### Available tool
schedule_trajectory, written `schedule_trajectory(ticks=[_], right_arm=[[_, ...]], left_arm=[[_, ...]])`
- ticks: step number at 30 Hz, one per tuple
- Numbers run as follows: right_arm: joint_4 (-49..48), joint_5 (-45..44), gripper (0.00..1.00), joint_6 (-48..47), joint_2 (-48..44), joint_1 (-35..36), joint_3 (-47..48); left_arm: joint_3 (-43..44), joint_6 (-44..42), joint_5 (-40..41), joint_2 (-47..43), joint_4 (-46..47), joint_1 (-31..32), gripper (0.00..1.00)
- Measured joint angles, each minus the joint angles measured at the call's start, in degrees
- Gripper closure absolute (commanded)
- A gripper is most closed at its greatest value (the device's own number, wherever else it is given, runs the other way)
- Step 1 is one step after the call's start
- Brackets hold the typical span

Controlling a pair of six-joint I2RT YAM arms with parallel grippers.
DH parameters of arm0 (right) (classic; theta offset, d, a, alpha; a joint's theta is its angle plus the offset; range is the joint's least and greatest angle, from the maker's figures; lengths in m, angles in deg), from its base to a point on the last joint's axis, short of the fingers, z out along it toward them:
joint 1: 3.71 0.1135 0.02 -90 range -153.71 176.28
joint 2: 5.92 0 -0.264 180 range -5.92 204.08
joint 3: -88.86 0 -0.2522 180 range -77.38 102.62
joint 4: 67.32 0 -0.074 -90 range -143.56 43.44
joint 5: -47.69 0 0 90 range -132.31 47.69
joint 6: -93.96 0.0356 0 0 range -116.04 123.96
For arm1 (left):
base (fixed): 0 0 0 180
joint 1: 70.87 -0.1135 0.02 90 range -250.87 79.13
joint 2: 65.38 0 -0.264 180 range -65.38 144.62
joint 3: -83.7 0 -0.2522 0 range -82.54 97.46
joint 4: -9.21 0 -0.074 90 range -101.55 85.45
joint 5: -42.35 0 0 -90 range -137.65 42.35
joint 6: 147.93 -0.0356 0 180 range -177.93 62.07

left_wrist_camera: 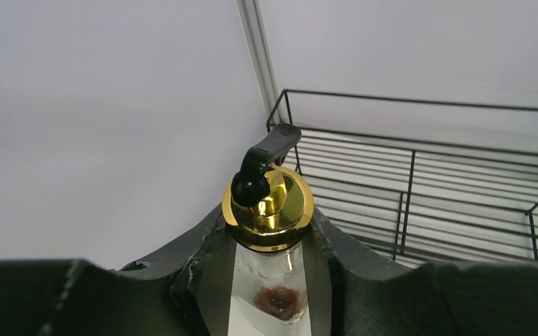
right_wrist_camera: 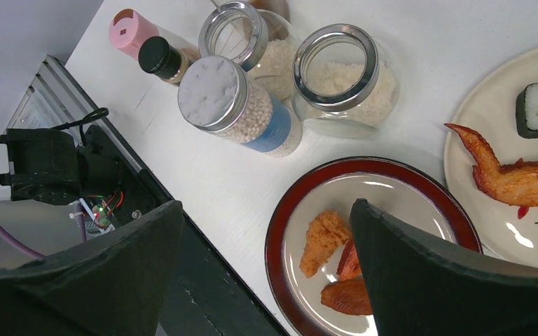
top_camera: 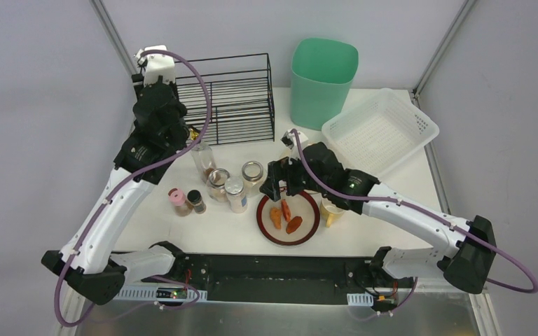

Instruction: Clear the kitchen counter

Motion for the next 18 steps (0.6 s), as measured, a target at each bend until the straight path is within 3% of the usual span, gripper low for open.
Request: schedule_trajectory(ticks=[7,18], right_arm=[[-1.1,0.8,0.08,0.1,1.7,0.0,0.0],[-2.1,1.2,0.08,0.2,2.5,0.5,0.0]], left_arm=[[9.2,-6.0,-1.8,8.6,5.9,-3.1,1.0],[23.3,-6.0,-9.8,21.6,6.4,-8.9,1.0]])
